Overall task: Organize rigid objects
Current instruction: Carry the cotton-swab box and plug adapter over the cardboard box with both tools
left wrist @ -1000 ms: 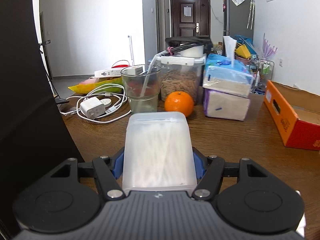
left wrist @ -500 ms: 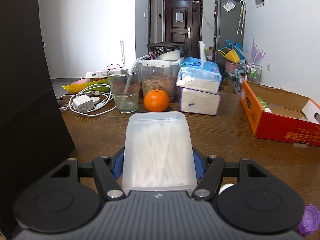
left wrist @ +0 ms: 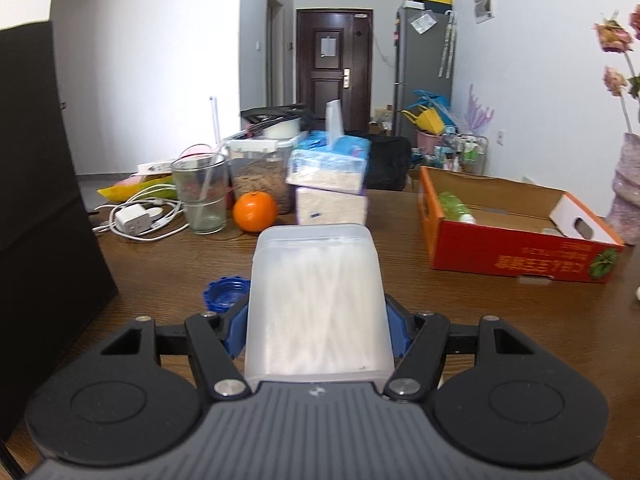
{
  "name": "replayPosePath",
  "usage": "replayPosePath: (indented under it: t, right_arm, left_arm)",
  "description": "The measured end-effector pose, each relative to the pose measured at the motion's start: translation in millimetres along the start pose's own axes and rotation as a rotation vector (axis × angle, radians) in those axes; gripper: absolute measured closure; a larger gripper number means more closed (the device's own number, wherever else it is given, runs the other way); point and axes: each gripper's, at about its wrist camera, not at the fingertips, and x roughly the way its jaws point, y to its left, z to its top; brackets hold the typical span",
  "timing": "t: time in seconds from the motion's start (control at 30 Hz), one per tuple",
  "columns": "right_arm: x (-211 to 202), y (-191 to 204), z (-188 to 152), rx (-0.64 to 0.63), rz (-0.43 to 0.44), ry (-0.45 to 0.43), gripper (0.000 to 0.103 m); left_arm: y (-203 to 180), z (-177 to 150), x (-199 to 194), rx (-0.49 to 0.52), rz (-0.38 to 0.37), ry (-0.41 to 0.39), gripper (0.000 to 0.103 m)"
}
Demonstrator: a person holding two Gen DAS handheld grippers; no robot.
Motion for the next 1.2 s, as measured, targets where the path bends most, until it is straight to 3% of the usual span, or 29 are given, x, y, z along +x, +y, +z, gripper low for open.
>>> replayPosePath:
  t: [0.67, 1.2]
  right_arm:
    - [-15.7, 34.5, 3.9, -0.04, 0.146, -0.001, 0.071]
    - [-10.0, 54.9, 19.7, -0.062, 0.211, -0.004, 0.071]
  left_arm:
    - [-96.6, 1.8, -19.4, 0.031, -0.15, 0.002, 0.037]
    - [-144.3, 11.7, -9.9, 0.047, -0.183, 0.01, 0.037]
